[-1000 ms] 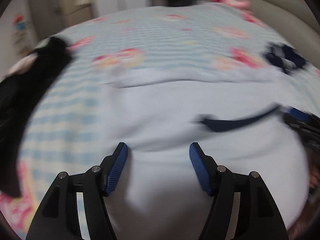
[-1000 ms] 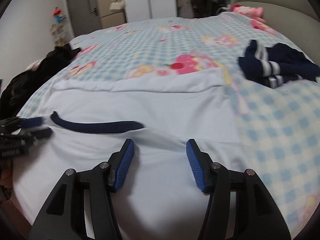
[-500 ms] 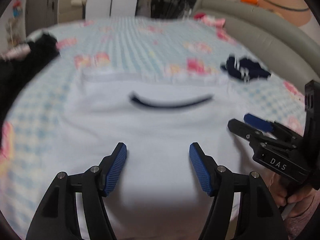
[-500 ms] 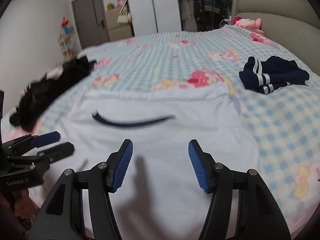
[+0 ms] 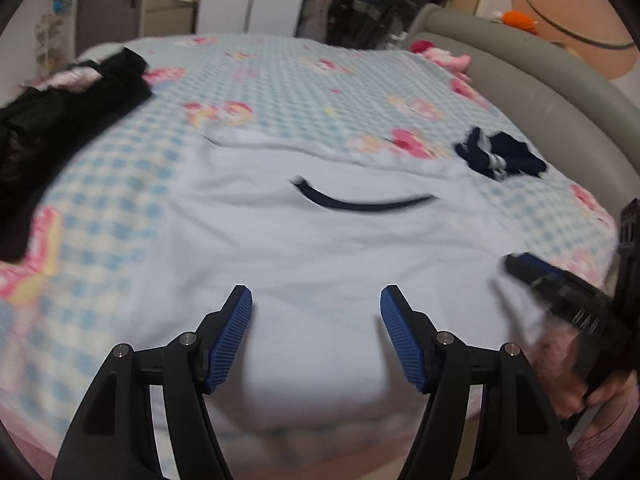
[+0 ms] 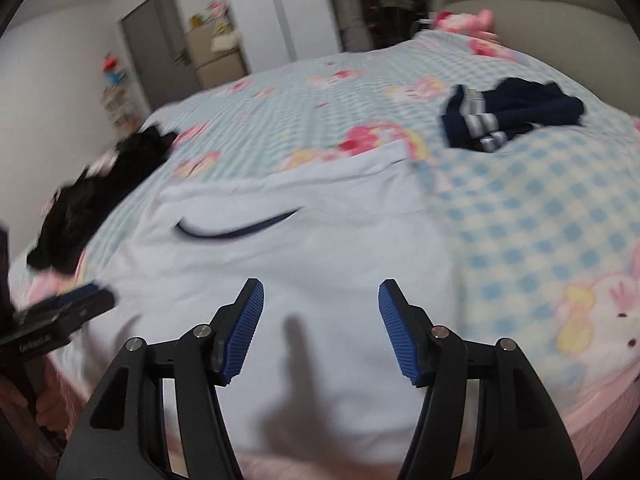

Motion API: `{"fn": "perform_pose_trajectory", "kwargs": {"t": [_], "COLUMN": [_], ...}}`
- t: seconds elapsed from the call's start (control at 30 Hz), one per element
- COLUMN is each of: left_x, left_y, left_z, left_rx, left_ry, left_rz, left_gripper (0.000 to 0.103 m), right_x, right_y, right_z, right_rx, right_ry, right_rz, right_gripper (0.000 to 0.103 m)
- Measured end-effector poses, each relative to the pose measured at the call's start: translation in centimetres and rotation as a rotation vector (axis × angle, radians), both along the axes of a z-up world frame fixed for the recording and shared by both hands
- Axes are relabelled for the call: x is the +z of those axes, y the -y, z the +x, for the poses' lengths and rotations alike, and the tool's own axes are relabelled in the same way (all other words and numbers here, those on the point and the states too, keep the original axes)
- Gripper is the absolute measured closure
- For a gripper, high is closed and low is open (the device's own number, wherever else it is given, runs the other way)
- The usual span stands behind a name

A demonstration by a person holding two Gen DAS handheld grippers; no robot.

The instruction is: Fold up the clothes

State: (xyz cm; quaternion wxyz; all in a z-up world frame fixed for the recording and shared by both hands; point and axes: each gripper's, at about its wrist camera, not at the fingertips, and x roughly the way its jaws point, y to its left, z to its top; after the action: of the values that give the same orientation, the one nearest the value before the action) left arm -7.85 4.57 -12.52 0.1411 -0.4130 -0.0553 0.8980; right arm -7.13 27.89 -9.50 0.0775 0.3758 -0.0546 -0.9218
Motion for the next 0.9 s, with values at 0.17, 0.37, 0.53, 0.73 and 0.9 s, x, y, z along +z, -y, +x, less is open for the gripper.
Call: {"fn": "perform_pose_trajectory", "kwargs": {"t": [0.17,0.37,0.53,0.73,0.9], "left_x": [-1.4,-0.8,1.9,-0.6,-1.5], "left_y": [-1.1,3.7,5.0,4.7,7.3], "left_z": [0.3,0.9,3.9,4.6,4.3], "left_rx": [-0.021,0.075,0.141,0.154,0.269], "left_ry": [0.022,0.020,-0.069,0.038,0.084], "left_rz": [-0.140,-0.077,0.015,-0.067,-0.089], "left_gripper": [0.033,0.031,0.032,0.032,0.032], "right_x": [-1.9,-2.1,0.3,0.3,-2.5], "right_y": [2.5,-1.3,-2.5,1.3,1.2], "right_z": [1.2,2.0,3.3,4.0,3.7], "right_rx": [0.053,-0.056,-0.096,0.048,0.040], "right_ry": [0.032,0.050,0.010,0.022,0.123], "right_rz": [0.146,0.191,0.081,0.042,0.096], "right_gripper": [0.041,0.035,0.039,0.039,0.041]}}
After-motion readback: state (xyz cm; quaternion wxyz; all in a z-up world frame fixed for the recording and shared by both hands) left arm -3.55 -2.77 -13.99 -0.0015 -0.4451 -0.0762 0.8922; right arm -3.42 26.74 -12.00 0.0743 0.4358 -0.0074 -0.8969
